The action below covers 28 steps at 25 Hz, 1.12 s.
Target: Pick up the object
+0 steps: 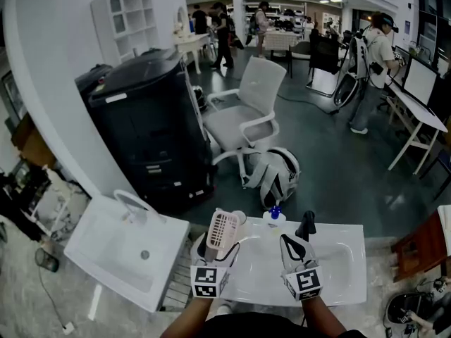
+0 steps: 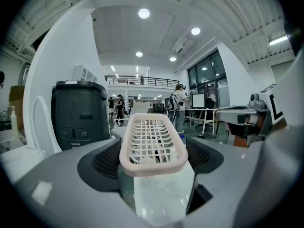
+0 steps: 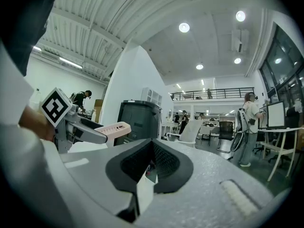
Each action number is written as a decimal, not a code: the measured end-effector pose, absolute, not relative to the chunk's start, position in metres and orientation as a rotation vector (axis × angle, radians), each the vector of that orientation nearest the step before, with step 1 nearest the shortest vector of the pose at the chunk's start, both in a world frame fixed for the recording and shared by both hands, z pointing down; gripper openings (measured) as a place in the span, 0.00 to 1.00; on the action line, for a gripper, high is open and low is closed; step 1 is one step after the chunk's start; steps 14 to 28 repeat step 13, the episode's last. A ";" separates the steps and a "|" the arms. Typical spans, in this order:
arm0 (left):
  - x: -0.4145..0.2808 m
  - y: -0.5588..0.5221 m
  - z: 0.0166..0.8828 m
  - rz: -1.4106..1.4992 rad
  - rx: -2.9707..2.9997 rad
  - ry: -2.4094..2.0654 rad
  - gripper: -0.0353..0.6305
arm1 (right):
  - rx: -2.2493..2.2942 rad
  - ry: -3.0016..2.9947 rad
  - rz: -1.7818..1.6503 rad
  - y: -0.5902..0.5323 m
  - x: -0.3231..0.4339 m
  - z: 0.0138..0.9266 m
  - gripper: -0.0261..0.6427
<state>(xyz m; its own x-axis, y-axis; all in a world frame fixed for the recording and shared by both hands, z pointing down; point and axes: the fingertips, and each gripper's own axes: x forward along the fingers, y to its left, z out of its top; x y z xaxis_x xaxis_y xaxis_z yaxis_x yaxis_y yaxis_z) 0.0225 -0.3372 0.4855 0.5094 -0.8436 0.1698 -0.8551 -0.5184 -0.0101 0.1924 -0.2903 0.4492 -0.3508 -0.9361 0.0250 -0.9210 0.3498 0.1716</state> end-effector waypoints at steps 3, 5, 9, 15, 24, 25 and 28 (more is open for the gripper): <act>0.023 -0.337 0.488 0.241 2.663 -1.503 0.73 | 1.720 -2.472 -0.182 -0.290 0.195 0.452 0.04; 0.022 -0.337 0.488 0.244 2.663 -1.509 0.73 | 1.720 -2.465 -0.178 -0.290 0.196 0.453 0.04; 0.021 -0.338 0.489 0.250 2.659 -1.514 0.73 | 1.725 -2.460 -0.176 -0.290 0.198 0.454 0.04; 0.021 -0.337 0.488 0.251 2.658 -1.518 0.73 | 1.732 -2.457 -0.174 -0.290 0.200 0.452 0.04; 0.021 -0.337 0.488 0.251 2.658 -1.518 0.73 | 1.732 -2.457 -0.174 -0.290 0.200 0.452 0.04; 0.021 -0.337 0.488 0.251 2.658 -1.518 0.73 | 1.732 -2.457 -0.174 -0.290 0.200 0.452 0.04; 0.021 -0.337 0.488 0.251 2.658 -1.518 0.73 | 1.732 -2.457 -0.174 -0.290 0.200 0.452 0.04</act>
